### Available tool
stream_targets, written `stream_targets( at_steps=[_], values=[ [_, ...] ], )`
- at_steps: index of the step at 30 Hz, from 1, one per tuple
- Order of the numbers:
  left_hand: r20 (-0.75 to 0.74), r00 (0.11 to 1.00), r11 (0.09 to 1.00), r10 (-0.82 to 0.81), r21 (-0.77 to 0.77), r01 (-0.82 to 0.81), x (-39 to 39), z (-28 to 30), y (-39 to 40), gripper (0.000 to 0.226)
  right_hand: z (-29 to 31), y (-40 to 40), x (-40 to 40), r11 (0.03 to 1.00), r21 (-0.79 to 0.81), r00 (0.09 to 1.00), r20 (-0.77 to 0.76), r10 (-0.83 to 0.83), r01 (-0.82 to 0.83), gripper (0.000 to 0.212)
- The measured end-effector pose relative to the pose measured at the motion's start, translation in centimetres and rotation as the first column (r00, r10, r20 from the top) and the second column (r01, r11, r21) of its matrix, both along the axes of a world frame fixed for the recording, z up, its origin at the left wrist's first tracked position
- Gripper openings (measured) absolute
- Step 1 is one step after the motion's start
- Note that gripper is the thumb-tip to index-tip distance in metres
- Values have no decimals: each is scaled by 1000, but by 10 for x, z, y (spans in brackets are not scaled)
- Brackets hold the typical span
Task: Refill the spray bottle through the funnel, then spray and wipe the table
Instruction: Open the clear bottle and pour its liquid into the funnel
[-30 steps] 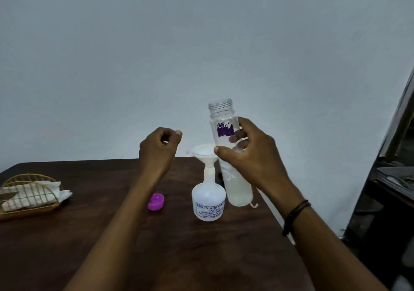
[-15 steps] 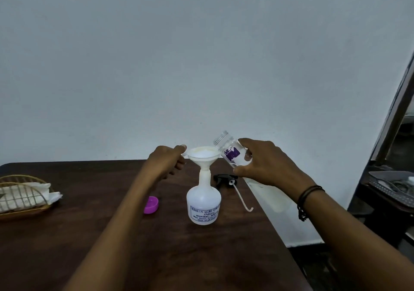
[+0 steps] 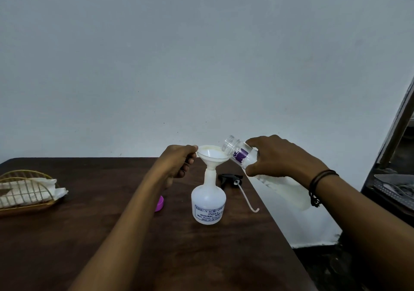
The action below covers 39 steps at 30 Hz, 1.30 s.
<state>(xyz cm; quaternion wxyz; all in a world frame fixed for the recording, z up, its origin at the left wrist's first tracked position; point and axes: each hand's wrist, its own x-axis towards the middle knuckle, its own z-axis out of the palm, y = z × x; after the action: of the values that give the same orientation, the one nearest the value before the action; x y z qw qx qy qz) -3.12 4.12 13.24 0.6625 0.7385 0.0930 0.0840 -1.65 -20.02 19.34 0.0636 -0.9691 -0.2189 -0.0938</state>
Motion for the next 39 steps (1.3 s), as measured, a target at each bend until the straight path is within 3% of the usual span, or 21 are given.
stream_targets(
  at_steps=[19, 39],
  values=[
    [-4, 999, 999, -38, 0, 38, -2, 2, 3, 27, 20, 11, -8, 985, -171, 999, 13, -31, 32, 60],
    [-10, 999, 999, -50, 18, 51, -2, 2, 5, 26, 34, 16, -20, 952, -294, 997, 14, -82, 83, 56]
  ],
)
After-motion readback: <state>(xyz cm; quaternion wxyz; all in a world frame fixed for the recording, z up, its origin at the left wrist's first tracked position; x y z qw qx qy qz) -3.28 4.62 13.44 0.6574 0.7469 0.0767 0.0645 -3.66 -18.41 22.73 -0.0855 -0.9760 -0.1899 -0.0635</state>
